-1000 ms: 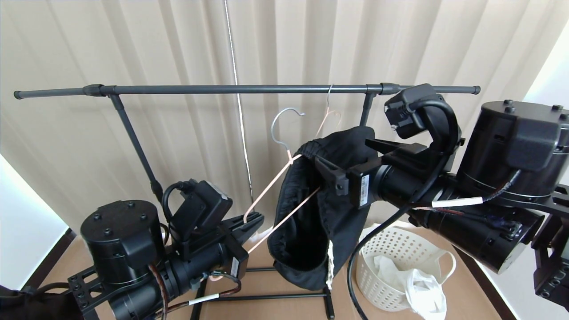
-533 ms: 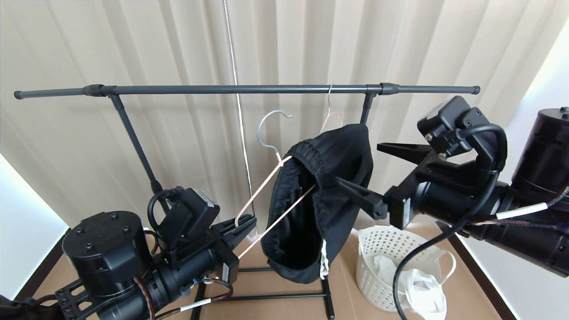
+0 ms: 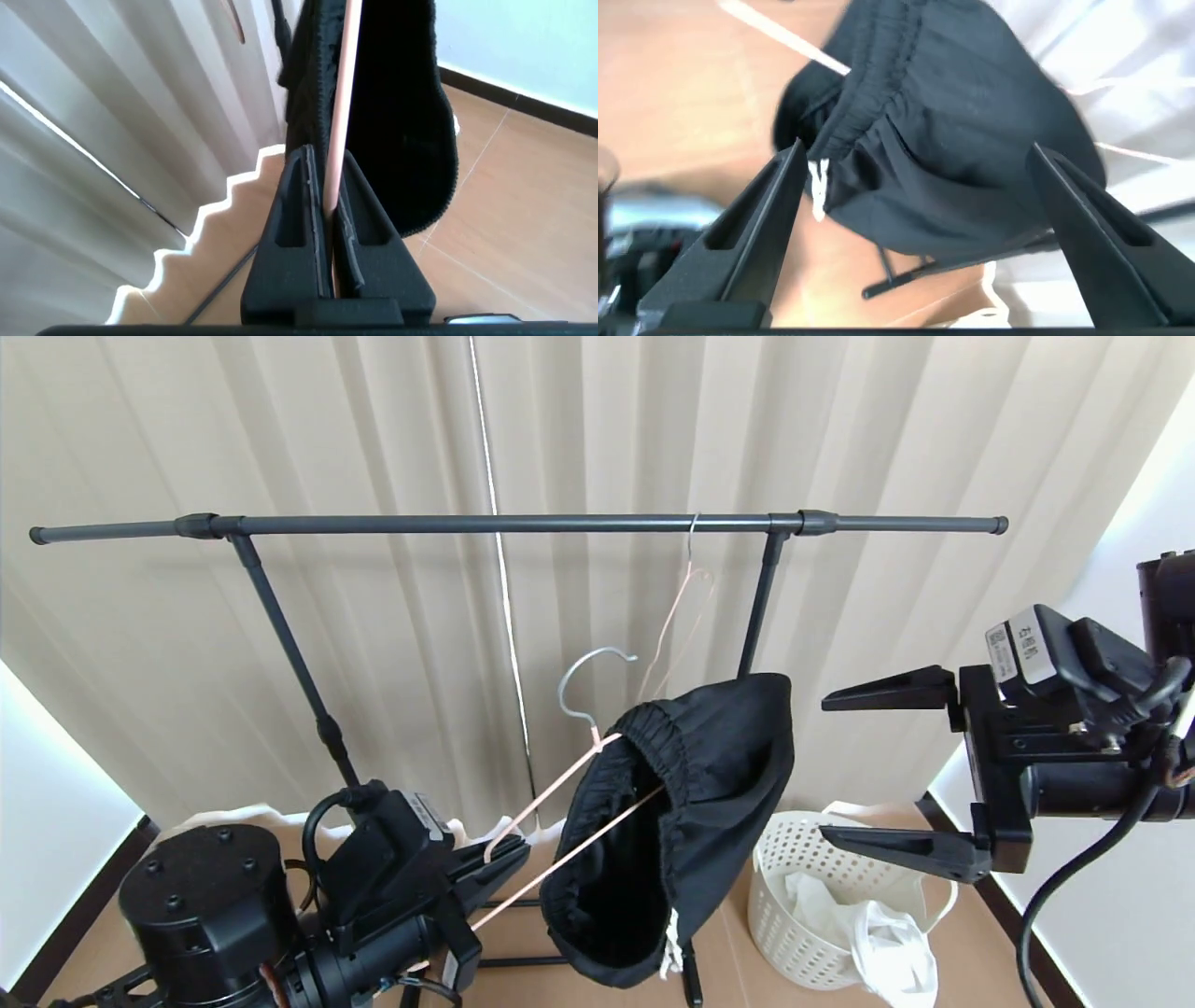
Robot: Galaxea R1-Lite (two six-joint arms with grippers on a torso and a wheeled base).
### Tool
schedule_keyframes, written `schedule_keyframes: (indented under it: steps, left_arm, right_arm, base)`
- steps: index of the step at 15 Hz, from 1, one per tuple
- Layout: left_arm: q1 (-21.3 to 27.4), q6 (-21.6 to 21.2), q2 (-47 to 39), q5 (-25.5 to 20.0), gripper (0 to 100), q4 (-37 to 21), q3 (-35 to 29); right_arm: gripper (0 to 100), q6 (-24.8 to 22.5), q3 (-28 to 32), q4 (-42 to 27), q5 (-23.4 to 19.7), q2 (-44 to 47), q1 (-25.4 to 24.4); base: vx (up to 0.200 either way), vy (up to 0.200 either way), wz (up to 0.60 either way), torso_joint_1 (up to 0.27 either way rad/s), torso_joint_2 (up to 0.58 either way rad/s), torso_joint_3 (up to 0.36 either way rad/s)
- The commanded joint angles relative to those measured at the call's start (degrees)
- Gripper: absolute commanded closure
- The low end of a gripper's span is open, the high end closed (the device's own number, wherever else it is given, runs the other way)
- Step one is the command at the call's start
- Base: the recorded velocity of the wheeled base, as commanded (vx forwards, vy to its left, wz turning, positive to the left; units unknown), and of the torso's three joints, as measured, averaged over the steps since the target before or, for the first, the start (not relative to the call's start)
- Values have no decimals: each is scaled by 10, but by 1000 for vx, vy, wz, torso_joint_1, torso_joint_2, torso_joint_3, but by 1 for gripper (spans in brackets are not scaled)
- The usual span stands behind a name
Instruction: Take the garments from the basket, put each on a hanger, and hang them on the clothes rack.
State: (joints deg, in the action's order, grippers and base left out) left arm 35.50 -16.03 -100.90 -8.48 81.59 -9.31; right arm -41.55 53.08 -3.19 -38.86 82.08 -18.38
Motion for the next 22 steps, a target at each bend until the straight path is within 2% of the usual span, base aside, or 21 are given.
schedule_keyframes:
  steps: [1,4,7,11,15,22]
  left_arm:
    - [-3,-8,-25,-7,100,24,21]
    - [-2,-26,-56,-9,100,59,32]
    - [-1,-43,-68,-35,100,74,34]
    - [2,-47,-67,-41,100,84,38]
    - [6,-72,-65,-44,100,84,39]
    - [29,-73,-67,-43,100,84,31]
  right_arm:
    - [0,-71,88,-104,-50,39,32]
    - [0,-148,228,-291,-75,112,33]
    - [0,-154,328,-372,-89,174,33]
    - [0,-156,414,-476,-88,219,2]
    - [0,-161,413,-485,-86,230,-12]
    - [0,-163,408,-482,-84,251,-41]
  base:
    - [0,0,0,0,0,0]
    - [0,0,0,0,0,0]
    - [0,0,0,0,0,0]
    - [0,0,0,0,0,0]
    - [0,0,0,0,0,0]
    - [0,0,0,0,0,0]
